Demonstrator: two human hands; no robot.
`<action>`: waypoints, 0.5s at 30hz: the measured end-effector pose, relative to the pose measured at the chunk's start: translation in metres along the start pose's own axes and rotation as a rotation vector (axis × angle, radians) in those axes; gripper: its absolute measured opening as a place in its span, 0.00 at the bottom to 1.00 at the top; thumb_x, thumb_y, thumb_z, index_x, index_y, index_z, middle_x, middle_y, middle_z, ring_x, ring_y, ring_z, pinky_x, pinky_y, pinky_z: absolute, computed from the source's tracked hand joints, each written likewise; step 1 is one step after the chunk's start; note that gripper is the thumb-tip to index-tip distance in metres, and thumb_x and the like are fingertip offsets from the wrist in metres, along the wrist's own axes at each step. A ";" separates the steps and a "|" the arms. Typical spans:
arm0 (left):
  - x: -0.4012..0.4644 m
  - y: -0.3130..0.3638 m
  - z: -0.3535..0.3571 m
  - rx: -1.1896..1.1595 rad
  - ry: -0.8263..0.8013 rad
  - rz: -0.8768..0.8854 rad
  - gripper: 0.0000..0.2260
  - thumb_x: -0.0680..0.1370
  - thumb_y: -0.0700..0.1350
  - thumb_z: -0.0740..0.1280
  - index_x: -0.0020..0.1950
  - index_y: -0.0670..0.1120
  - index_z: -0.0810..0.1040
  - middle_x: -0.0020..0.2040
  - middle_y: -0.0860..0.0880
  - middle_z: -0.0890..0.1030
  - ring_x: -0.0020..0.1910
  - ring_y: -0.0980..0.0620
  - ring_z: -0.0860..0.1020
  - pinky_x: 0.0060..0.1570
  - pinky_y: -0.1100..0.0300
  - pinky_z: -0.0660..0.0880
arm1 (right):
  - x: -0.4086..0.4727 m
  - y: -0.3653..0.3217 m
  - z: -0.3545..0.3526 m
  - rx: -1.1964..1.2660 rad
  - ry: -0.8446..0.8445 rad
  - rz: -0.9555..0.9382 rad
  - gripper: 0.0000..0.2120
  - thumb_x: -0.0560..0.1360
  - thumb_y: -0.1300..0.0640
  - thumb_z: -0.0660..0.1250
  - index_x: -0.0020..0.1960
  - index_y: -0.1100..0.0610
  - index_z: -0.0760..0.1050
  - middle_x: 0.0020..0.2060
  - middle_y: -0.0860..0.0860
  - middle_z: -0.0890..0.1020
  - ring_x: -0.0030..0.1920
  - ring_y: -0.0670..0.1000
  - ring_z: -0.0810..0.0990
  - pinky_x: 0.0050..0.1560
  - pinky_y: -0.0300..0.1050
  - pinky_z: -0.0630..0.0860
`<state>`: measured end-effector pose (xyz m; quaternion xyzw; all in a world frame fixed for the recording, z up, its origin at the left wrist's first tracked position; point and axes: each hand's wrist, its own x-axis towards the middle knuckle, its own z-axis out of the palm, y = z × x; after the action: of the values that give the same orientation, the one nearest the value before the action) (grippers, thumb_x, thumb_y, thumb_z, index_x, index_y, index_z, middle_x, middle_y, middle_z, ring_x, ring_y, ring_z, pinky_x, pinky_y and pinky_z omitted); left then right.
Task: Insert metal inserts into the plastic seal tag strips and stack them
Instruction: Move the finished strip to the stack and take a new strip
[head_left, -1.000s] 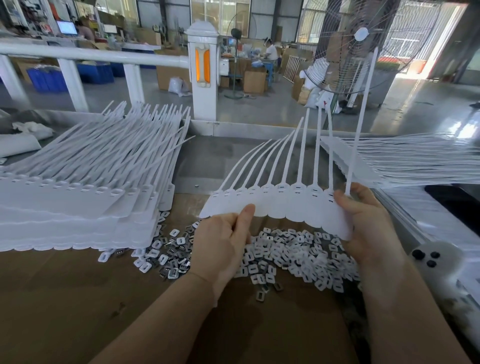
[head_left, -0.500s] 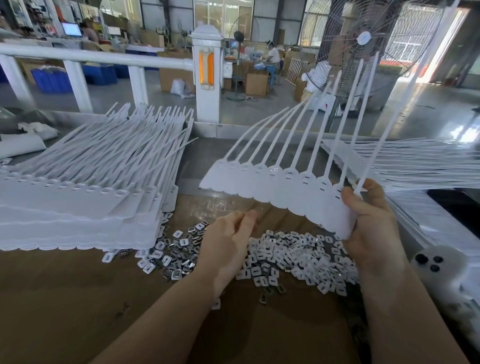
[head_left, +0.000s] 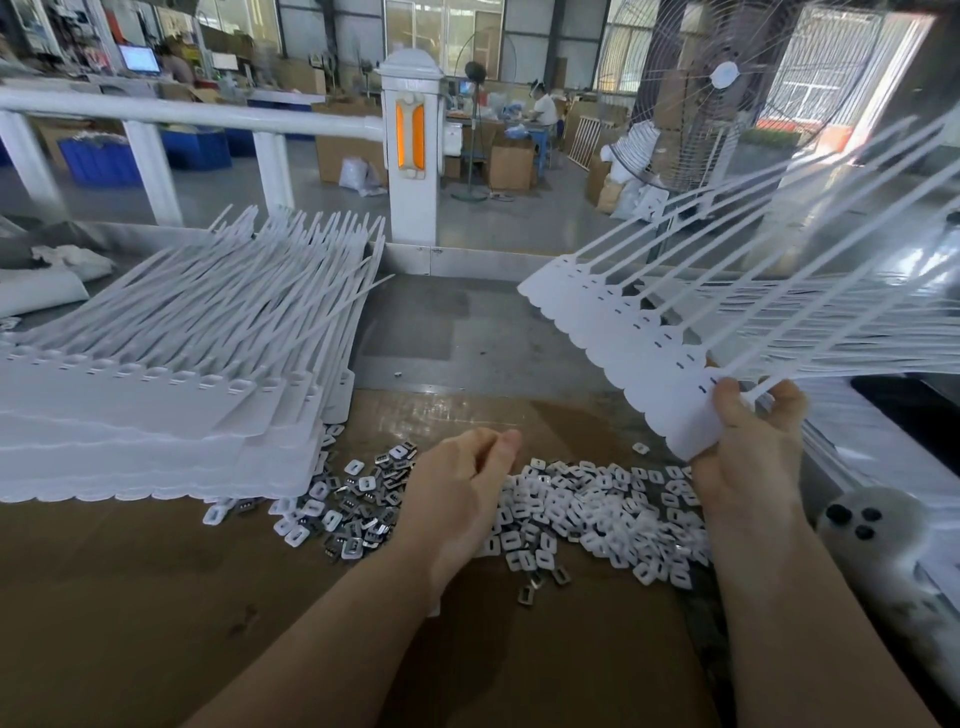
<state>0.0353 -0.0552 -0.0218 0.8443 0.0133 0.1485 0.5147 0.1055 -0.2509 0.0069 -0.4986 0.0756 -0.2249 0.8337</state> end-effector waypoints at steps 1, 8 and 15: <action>0.000 0.000 0.000 -0.001 0.000 -0.001 0.13 0.79 0.54 0.57 0.49 0.50 0.80 0.40 0.55 0.81 0.40 0.61 0.78 0.39 0.73 0.72 | 0.001 0.001 0.000 -0.017 0.023 0.001 0.14 0.78 0.65 0.61 0.58 0.50 0.65 0.54 0.51 0.78 0.51 0.49 0.80 0.58 0.50 0.76; 0.000 -0.001 0.001 0.043 -0.006 0.017 0.14 0.79 0.55 0.57 0.52 0.50 0.80 0.42 0.57 0.81 0.42 0.63 0.77 0.38 0.74 0.70 | 0.000 0.008 0.003 -0.087 0.106 0.042 0.15 0.77 0.64 0.62 0.59 0.50 0.64 0.47 0.47 0.76 0.50 0.51 0.80 0.59 0.57 0.75; 0.001 -0.003 0.002 0.057 -0.005 0.036 0.14 0.78 0.55 0.57 0.53 0.50 0.80 0.43 0.57 0.81 0.43 0.64 0.77 0.38 0.77 0.69 | -0.002 0.016 0.009 -0.100 0.156 0.174 0.17 0.77 0.65 0.63 0.62 0.50 0.64 0.43 0.46 0.75 0.51 0.50 0.79 0.60 0.57 0.74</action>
<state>0.0373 -0.0552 -0.0248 0.8591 0.0011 0.1553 0.4876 0.1118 -0.2363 -0.0021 -0.5119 0.1942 -0.1860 0.8158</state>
